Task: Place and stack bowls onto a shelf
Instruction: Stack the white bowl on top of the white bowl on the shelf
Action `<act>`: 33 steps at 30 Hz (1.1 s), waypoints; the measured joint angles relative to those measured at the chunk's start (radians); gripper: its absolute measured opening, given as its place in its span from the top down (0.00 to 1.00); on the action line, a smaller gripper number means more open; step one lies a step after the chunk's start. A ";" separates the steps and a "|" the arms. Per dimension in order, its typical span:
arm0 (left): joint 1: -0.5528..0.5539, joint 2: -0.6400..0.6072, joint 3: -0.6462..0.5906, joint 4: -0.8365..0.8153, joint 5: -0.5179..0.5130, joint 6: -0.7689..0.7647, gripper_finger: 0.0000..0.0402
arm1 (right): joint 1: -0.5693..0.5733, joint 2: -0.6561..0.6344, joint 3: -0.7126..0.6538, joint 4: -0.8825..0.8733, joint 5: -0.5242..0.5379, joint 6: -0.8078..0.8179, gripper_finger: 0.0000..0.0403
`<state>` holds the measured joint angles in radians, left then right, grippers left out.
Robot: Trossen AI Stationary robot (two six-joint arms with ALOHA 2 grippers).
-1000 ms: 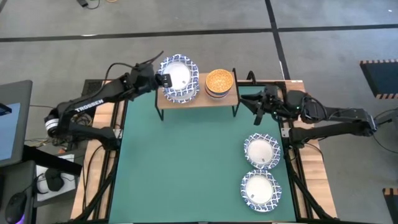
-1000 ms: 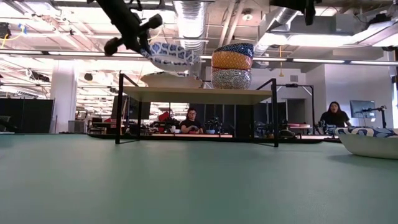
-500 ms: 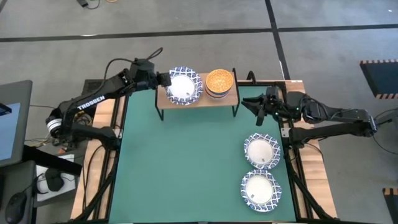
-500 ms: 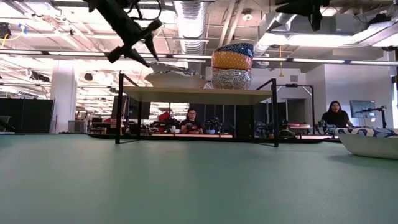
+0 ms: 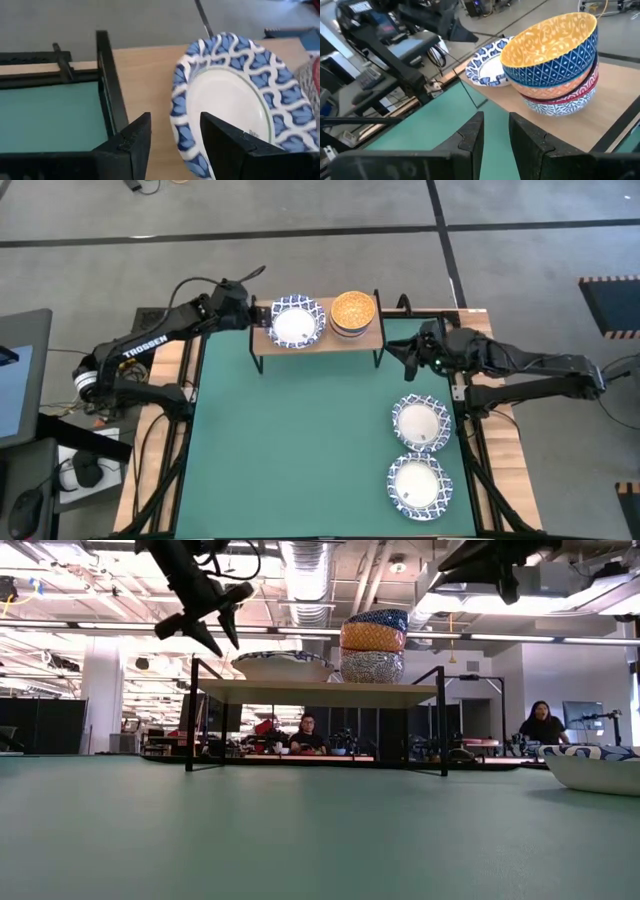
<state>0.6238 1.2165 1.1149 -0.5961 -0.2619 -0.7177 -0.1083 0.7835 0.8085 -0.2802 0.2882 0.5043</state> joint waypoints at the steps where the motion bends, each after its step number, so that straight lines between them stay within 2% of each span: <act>1: -0.008 0.000 0.000 0.003 -0.006 0.004 0.62 | 0.000 0.008 0.000 -0.002 0.000 -0.003 0.71; 13: -0.129 -0.007 0.000 0.021 -0.044 0.077 0.62 | 0.001 0.058 0.000 -0.038 -0.001 0.003 0.71; 17: -0.158 -0.024 0.000 0.084 -0.043 0.198 0.62 | 0.001 0.048 0.000 -0.203 -0.009 0.082 0.71; 21: -0.169 -0.056 0.000 0.202 0.073 0.367 0.62 | 0.006 0.064 0.000 -0.414 -0.045 0.195 0.71; 23: -0.181 -0.085 0.000 0.239 0.142 0.421 0.62 | 0.017 0.082 0.000 -0.527 -0.102 0.250 0.71; 27: -0.228 -0.166 0.000 0.238 0.159 0.494 0.62 | 0.088 0.133 -0.001 -0.681 -0.243 0.345 0.71; 33: -0.297 -0.224 0.000 0.210 0.142 0.540 0.62 | 0.251 0.242 -0.064 -0.601 -0.265 0.519 0.71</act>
<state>0.3265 0.9926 1.1152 -0.3862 -0.1204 -0.1773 0.1428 1.0252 0.7448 -0.8814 0.0235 1.0237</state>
